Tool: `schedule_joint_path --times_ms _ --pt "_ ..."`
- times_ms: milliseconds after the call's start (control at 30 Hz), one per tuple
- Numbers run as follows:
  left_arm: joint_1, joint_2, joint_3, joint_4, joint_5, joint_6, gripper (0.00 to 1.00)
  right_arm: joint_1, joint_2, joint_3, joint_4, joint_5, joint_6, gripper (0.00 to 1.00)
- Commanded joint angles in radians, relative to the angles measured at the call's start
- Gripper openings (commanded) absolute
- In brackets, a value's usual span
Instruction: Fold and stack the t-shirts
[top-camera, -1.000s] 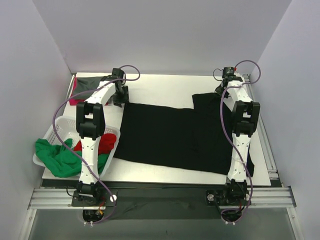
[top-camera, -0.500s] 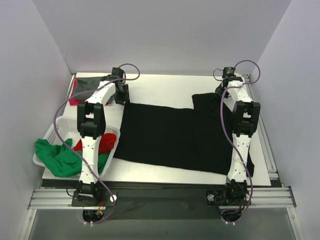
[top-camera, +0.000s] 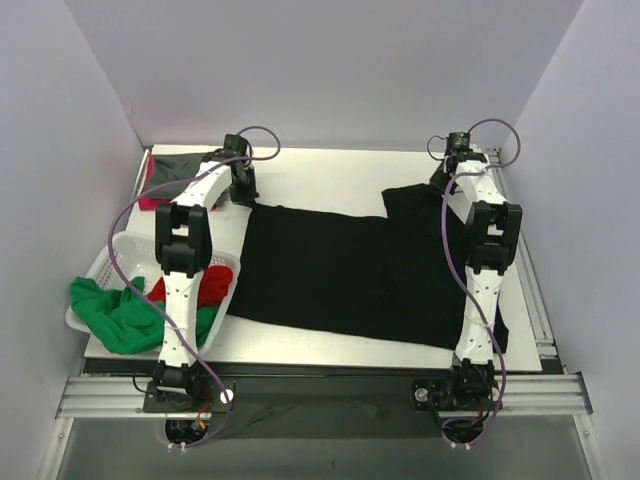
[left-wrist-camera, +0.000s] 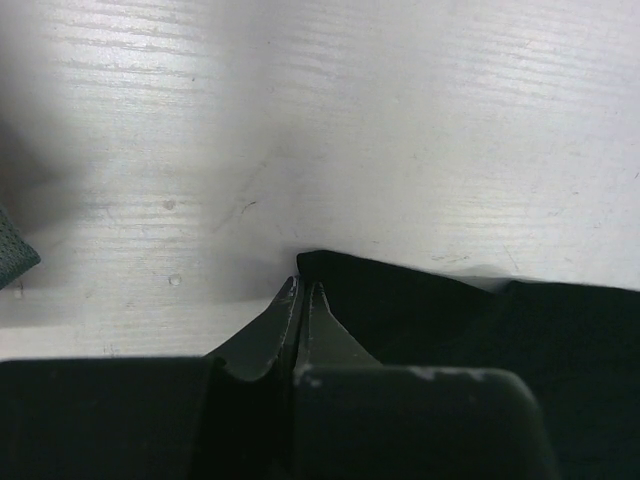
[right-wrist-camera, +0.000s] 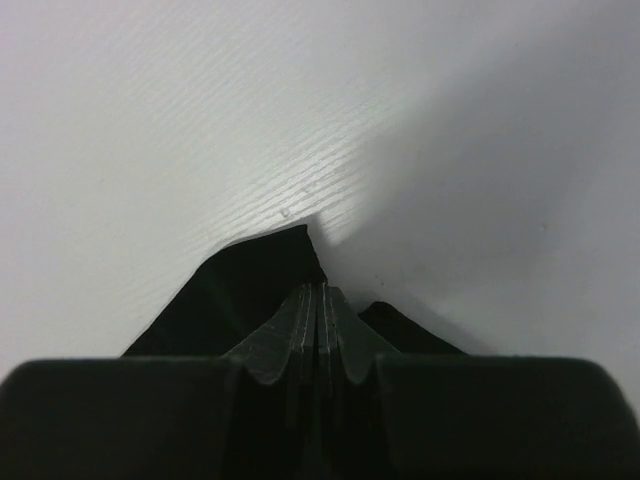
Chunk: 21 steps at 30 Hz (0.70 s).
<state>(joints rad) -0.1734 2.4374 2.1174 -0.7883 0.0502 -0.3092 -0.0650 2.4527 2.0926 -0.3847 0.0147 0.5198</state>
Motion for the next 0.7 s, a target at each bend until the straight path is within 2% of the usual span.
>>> schedule_joint_path --times_ms 0,200,533,667 --pt "0.006 0.028 0.019 0.008 0.019 0.015 0.0 -0.004 -0.132 -0.02 0.033 -0.051 0.003 0.0" --pt "0.006 -0.018 0.016 0.014 0.034 0.019 0.0 -0.013 -0.225 -0.112 0.153 -0.068 0.045 0.0" --pt "0.006 -0.139 -0.086 0.13 0.126 0.015 0.0 -0.015 -0.267 -0.164 0.194 -0.147 0.057 0.0" --pt "0.006 -0.143 -0.09 0.118 0.132 0.013 0.0 -0.025 -0.235 -0.166 0.204 -0.154 0.051 0.0"
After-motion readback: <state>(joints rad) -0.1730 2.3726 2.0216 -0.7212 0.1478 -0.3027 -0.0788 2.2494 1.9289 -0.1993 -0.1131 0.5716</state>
